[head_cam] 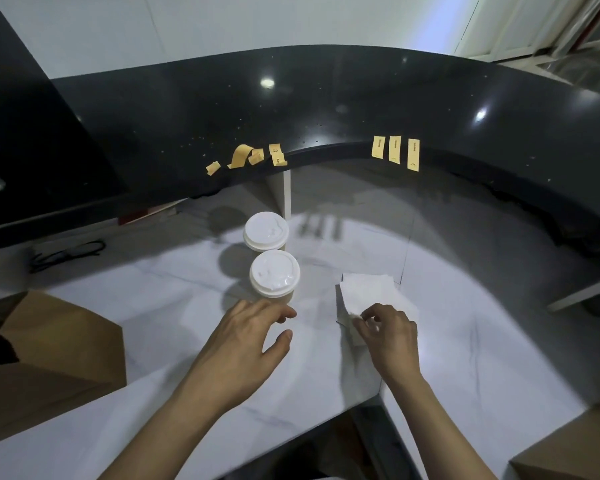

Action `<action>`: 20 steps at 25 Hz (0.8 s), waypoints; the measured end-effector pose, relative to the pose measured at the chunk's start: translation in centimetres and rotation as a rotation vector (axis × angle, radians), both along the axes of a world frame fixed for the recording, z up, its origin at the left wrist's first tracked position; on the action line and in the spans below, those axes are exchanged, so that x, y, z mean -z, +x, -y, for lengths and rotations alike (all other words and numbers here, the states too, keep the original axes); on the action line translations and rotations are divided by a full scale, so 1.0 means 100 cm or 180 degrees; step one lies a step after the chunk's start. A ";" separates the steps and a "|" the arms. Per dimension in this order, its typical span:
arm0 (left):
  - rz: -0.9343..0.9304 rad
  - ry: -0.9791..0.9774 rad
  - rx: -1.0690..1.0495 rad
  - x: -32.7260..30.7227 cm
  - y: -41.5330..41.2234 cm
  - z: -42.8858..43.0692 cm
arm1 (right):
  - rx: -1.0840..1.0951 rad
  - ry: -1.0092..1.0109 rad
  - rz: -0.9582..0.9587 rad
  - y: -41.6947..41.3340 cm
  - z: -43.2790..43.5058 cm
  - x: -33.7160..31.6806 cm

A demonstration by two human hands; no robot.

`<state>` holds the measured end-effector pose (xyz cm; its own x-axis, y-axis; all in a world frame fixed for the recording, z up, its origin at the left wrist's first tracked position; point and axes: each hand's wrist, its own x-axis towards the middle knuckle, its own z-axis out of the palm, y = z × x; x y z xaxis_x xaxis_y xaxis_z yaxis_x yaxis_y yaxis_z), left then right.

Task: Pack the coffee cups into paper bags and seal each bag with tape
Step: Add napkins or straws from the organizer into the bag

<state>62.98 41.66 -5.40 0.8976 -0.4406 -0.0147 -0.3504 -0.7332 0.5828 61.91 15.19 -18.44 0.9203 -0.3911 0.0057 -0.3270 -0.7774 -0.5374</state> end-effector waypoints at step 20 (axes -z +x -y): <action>0.0019 -0.0068 -0.0078 0.001 -0.003 -0.023 | -0.0544 -0.1366 0.0154 -0.017 -0.025 0.011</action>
<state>62.68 43.95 -5.50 0.9082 -0.4186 -0.0001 -0.3360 -0.7291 0.5963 60.24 17.73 -19.52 0.9661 -0.1867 0.1783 -0.1574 -0.9734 -0.1666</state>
